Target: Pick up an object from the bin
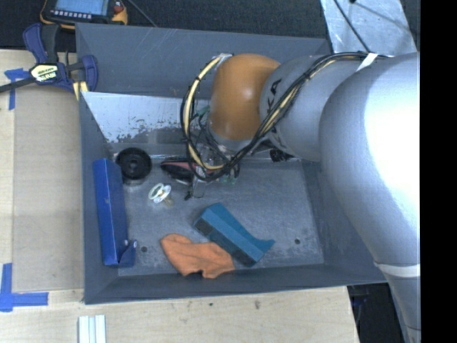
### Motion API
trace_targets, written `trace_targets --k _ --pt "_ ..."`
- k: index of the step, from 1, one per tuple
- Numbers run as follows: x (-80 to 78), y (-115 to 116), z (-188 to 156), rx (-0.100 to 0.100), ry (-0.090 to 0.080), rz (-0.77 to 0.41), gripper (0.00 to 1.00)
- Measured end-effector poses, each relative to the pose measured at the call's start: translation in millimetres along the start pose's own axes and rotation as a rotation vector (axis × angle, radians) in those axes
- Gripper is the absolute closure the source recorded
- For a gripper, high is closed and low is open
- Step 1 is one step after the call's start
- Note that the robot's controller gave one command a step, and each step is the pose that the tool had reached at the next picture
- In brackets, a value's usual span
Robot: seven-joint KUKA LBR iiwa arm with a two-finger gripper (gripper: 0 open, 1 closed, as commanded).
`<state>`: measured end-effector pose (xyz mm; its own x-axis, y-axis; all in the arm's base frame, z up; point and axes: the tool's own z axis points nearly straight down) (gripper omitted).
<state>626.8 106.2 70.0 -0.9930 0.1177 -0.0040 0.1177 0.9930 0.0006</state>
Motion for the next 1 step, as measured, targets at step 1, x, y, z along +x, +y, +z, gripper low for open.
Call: trace_targets --k 1 --pt "1.0 -0.3 -2.9 0.001 0.003 0.0 1.0"
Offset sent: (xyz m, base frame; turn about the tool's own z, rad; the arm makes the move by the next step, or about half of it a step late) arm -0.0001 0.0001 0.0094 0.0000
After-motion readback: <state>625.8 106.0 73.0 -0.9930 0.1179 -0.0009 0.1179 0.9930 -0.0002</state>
